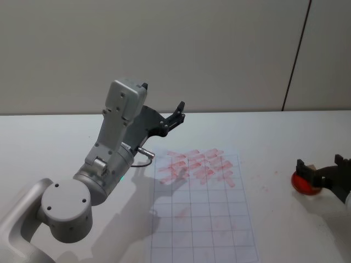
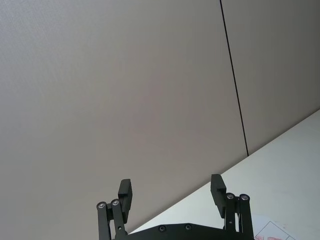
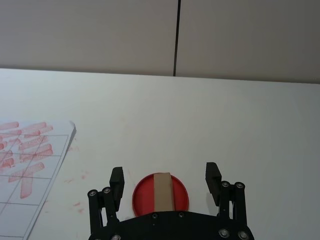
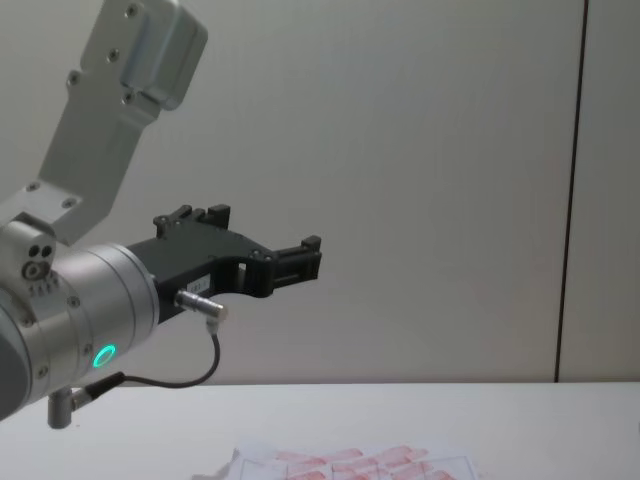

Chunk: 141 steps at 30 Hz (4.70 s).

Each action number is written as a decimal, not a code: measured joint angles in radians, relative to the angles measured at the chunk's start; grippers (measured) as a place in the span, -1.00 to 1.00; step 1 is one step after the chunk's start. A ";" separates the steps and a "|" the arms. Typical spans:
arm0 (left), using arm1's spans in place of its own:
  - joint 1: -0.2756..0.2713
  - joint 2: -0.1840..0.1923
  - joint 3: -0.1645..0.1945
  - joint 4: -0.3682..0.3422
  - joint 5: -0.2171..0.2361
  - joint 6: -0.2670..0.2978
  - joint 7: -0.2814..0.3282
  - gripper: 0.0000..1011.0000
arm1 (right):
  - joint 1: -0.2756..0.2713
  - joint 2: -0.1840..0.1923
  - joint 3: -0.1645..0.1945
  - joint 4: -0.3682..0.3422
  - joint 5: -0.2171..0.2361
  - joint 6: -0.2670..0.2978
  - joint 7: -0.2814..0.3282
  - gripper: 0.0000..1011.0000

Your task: Use the one hand to pick up the stamp and affix it onto the A4 paper.

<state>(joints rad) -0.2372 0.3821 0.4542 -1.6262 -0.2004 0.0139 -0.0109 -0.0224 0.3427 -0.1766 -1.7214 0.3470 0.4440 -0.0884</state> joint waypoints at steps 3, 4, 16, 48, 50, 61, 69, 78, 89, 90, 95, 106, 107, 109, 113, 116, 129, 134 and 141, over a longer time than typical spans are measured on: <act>0.000 0.000 0.000 0.000 0.000 0.000 0.000 0.98 | 0.004 -0.003 -0.003 0.011 -0.012 0.010 0.006 0.98; 0.000 0.000 0.000 0.000 0.000 0.000 0.000 0.98 | 0.005 -0.003 -0.004 0.013 -0.014 0.011 0.008 0.98; 0.000 0.000 0.000 0.000 0.000 0.000 0.000 0.98 | 0.024 -0.015 -0.020 0.053 -0.079 0.041 0.046 0.78; 0.000 0.000 0.000 0.000 0.000 0.000 0.000 0.98 | 0.045 -0.029 -0.032 0.095 -0.190 0.075 0.084 -0.56; 0.000 0.000 0.000 0.000 0.000 0.000 0.000 0.98 | 0.044 -0.030 -0.028 0.095 -0.179 0.069 0.078 -0.56; 0.000 0.000 0.000 0.000 0.000 0.000 0.000 0.98 | 0.033 -0.039 0.000 0.116 -0.078 0.019 0.056 -0.56; 0.000 0.000 0.000 0.000 0.000 0.000 0.000 0.98 | 0.029 -0.044 0.016 0.135 -0.014 -0.016 0.056 -0.56; 0.000 0.000 0.000 0.000 0.000 0.000 0.000 0.98 | 0.030 -0.049 0.027 0.152 0.030 -0.027 0.064 -0.56; 0.000 0.000 0.000 0.000 0.000 0.000 0.000 0.98 | 0.030 -0.048 0.029 0.128 0.037 -0.051 0.099 -0.56; 0.000 0.000 0.000 0.000 0.000 0.000 0.000 0.98 | 0.030 -0.048 0.029 0.121 0.037 -0.054 0.103 -0.56; 0.000 0.000 0.000 0.000 0.000 0.000 0.000 0.98 | 0.034 -0.046 0.027 0.073 0.029 -0.059 0.134 -0.56; 0.000 0.000 0.000 0.000 0.000 0.000 0.000 0.98 | 0.052 -0.051 0.010 -0.004 0.012 -0.008 0.201 -0.56; 0.000 0.000 0.000 0.000 0.000 0.000 0.000 0.98 | 0.054 -0.052 0.009 -0.006 0.011 -0.003 0.206 -0.56; 0.000 0.000 0.000 0.000 0.000 0.000 0.000 0.98 | 0.061 -0.056 0.001 -0.009 0.004 0.016 0.222 -0.56; 0.000 0.000 0.000 0.000 0.000 0.000 0.000 0.98 | 0.076 -0.067 -0.015 -0.005 -0.012 0.049 0.254 -0.56; 0.000 0.000 0.000 0.000 0.000 0.000 0.000 0.98 | 0.090 -0.079 -0.031 0.010 -0.031 0.076 0.278 -0.56; 0.000 0.000 0.000 0.000 0.000 0.000 0.000 0.98 | 0.160 -0.138 -0.097 0.112 -0.132 0.162 0.348 -0.56; 0.000 0.000 0.000 0.000 0.000 0.000 0.000 0.98 | 0.185 -0.158 -0.116 0.148 -0.170 0.187 0.361 -0.56; 0.000 0.000 0.000 0.000 0.000 0.000 0.000 0.98 | 0.217 -0.182 -0.138 0.187 -0.209 0.203 0.375 -0.56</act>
<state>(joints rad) -0.2372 0.3821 0.4542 -1.6262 -0.2004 0.0138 -0.0110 0.1943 0.1603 -0.3143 -1.5341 0.1382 0.6471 0.2866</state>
